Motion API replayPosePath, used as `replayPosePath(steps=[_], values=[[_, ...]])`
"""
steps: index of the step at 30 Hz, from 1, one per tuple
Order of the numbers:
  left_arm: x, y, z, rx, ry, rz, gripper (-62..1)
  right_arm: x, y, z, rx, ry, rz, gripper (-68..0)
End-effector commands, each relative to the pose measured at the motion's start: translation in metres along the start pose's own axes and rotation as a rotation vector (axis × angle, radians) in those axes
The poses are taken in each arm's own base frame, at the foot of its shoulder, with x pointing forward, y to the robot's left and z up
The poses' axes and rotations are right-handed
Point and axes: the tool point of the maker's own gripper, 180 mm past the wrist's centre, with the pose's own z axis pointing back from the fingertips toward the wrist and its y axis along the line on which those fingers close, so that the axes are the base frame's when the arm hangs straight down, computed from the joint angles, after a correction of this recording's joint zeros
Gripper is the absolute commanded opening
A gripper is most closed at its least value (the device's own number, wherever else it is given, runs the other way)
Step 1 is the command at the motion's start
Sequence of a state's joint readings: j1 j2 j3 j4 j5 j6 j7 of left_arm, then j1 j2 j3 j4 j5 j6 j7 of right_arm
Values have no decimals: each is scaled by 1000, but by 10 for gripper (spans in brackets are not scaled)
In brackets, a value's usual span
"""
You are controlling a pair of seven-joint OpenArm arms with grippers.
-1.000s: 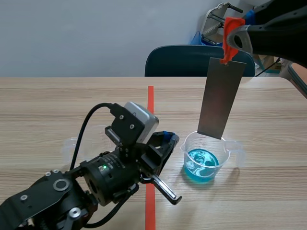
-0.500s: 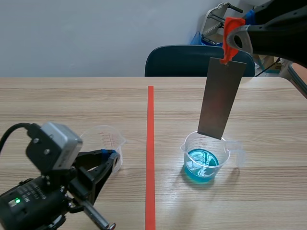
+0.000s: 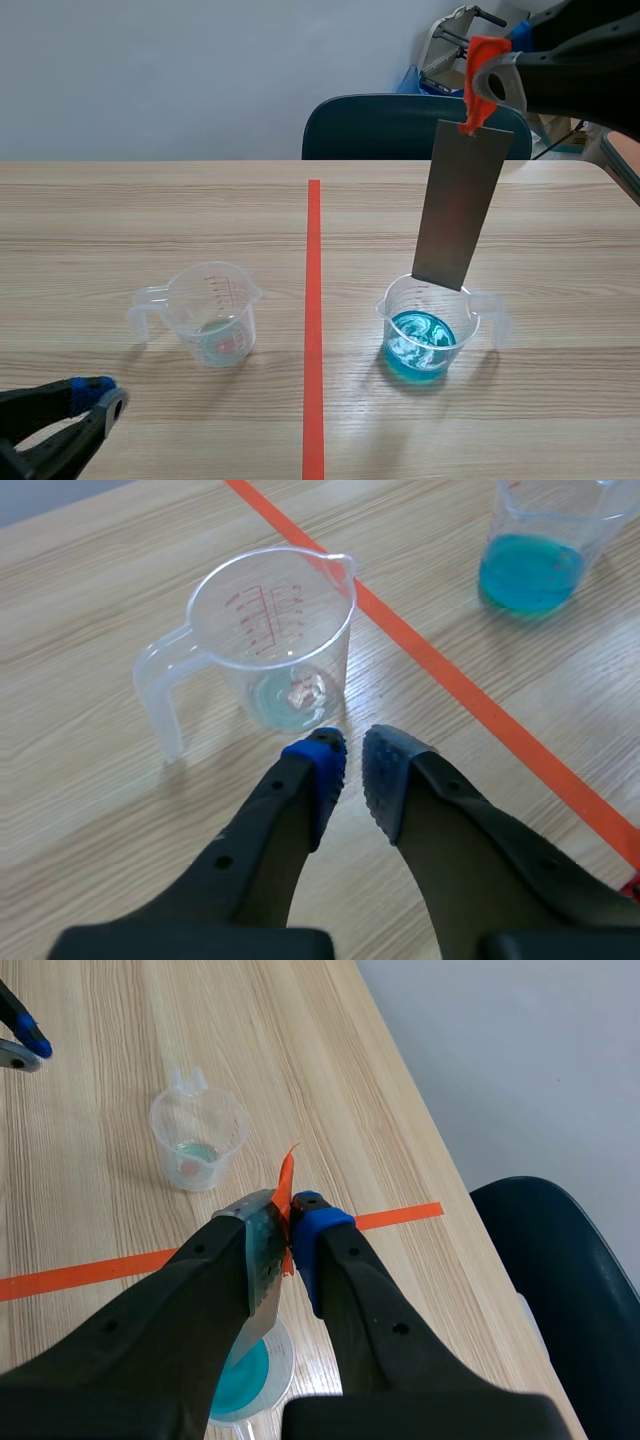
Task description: Do the redox reaction experiment
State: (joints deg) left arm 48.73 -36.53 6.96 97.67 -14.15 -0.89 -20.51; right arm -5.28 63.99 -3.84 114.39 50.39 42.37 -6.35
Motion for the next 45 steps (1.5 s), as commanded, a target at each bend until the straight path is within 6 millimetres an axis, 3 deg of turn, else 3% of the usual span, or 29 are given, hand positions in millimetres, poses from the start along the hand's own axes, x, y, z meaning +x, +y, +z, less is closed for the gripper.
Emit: replayPosePath(steps=[1,7,12,31,45], values=[[14,-4,5,-13,-47,3,-417,10,-4,2,-4,-24,29,-667],[26,-8,27,-32,-97,2,-97,10,-4,2,-4,-24,29,-667],[30,-18,33,-68,-99,10,14,10,-4,2,-4,-24,29,-667],[39,-20,30,-74,-110,-2,14,10,-4,2,-4,-24,29,-667],[41,-5,29,-4,-116,22,14,10,-4,2,-4,-24,29,-667]])
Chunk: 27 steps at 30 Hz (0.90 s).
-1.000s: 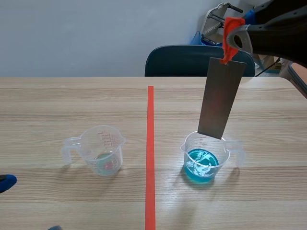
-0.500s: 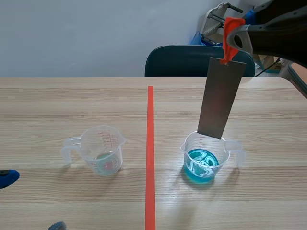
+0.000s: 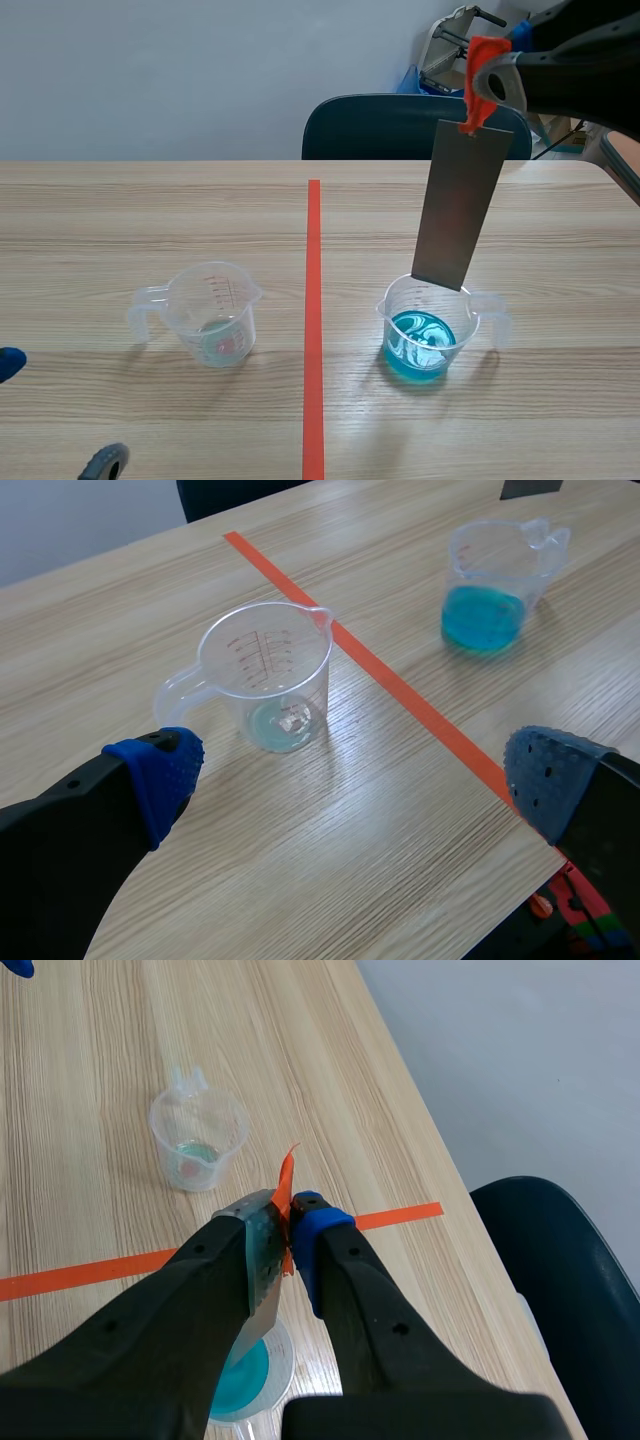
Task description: Do the redox reaction experiment
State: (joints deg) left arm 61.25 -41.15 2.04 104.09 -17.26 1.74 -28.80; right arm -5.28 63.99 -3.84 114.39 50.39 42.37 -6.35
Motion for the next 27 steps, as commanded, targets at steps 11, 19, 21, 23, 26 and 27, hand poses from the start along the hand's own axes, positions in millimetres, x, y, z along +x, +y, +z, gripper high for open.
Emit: replayPosePath(steps=[11,19,21,23,26,27], values=[[13,9,-3,51,-49,67,14,10,-4,2,-4,-24,29,-667],[13,10,-3,54,-51,65,14,10,-4,2,-4,-25,29,-667],[13,10,-3,56,-51,64,14,10,-4,2,-4,-25,29,-667],[14,10,-3,56,-54,64,14,10,-4,2,-4,-25,29,-667],[14,10,-3,56,-54,63,14,10,-4,2,-4,-25,29,-667],[14,10,-3,56,-54,63,14,10,-4,2,-4,-25,29,-667]])
